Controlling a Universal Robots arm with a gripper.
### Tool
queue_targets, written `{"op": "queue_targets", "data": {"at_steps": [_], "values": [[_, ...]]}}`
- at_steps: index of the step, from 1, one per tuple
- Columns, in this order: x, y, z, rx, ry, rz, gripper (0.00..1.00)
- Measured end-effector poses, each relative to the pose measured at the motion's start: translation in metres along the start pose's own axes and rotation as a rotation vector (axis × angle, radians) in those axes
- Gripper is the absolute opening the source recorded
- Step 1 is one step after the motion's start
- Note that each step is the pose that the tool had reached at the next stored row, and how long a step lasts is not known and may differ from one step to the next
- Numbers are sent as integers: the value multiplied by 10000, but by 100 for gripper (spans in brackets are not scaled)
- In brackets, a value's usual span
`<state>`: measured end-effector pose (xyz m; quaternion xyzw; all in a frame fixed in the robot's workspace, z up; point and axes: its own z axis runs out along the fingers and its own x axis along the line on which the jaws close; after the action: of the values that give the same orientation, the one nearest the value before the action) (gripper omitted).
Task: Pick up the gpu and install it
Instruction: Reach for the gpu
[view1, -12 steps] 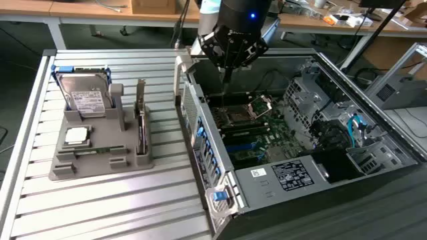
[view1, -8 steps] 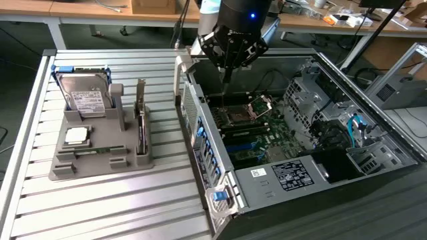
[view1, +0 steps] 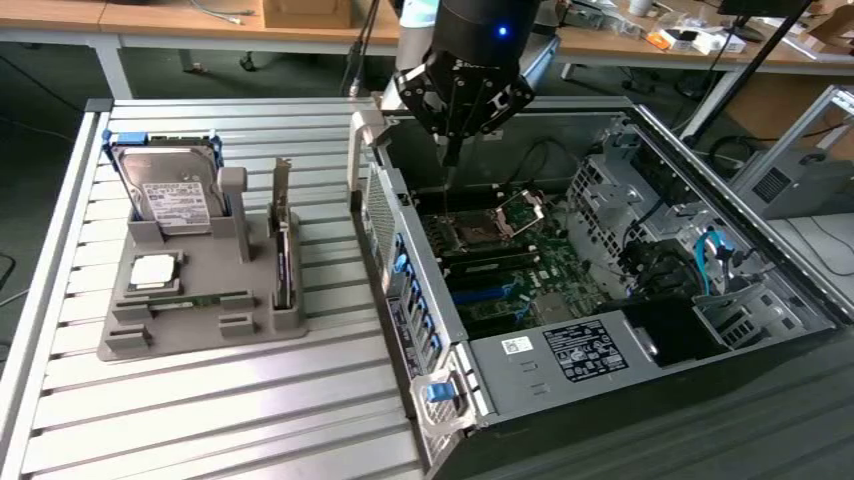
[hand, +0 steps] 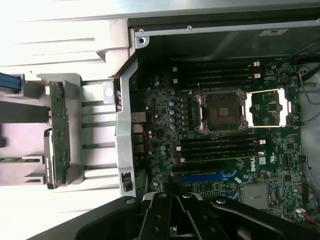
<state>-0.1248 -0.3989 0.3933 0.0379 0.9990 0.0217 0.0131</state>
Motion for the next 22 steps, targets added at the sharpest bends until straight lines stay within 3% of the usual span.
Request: {"op": "queue_targets", "data": {"at_steps": [22], "values": [[113, -9, -3, 0, 0, 0, 11]]}}
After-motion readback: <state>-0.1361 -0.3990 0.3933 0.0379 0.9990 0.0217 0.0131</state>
